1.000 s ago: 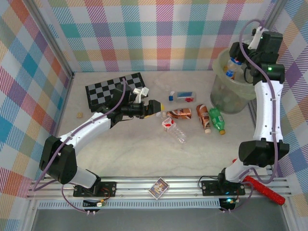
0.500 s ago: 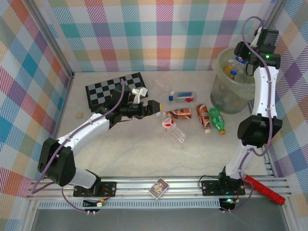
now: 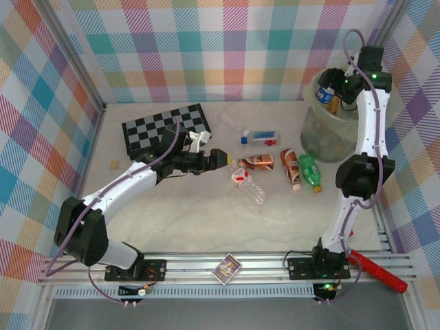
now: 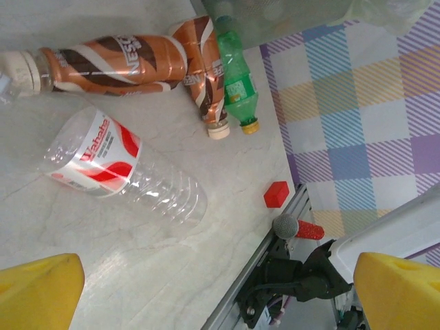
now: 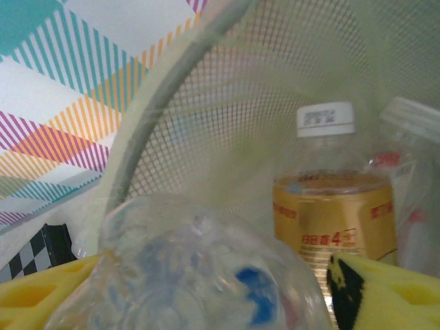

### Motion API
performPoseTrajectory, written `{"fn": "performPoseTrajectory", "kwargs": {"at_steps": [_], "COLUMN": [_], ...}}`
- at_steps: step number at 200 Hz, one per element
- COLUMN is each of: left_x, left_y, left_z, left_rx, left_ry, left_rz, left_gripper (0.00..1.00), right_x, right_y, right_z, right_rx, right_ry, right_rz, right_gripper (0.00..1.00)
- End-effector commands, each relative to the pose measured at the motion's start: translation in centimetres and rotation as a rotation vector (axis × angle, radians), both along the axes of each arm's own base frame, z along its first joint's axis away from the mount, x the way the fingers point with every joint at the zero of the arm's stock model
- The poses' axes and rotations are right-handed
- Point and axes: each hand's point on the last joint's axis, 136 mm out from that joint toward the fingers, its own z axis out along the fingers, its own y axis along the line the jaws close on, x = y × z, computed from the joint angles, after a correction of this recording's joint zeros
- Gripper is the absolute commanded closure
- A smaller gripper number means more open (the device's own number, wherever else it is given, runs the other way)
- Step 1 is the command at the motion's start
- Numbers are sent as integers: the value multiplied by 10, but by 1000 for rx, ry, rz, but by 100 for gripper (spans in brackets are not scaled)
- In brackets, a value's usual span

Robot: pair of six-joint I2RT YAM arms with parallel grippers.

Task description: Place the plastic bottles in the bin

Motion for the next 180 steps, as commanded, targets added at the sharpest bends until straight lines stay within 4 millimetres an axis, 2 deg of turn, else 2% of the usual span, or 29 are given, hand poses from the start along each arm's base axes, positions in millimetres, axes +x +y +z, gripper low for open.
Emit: {"fn": "performPoseTrajectory", "kwargs": {"at_steps": [1, 32, 78, 108, 129, 180], "left_x": [2, 2, 4, 5, 6, 13], "left_y": [-4, -3, -4, -6, -6, -4], "left_z": [7, 5, 1, -1, -3, -9], "left_rx": [4, 9, 15, 13, 15, 28], "left_ry": [-26, -22, -15, -12, -7, -7], "left_rz": [-21, -17, -18, -20, -20, 19], "left_gripper": [0, 0, 0, 0, 0, 0], "right_x": [-10, -13, -24, -32, -41, -72], "right_y": [7, 0, -6, -6, 7, 47], "right_z": [-6, 9, 52, 64, 70, 103], "right_rx": [16, -25, -88, -105, -77, -139], "right_ry": [57, 30, -62, -83, -93, -169], "right_rz": [12, -17, -34, -29, 19, 123], "right_gripper": [15, 11, 9, 10, 12, 13]}}
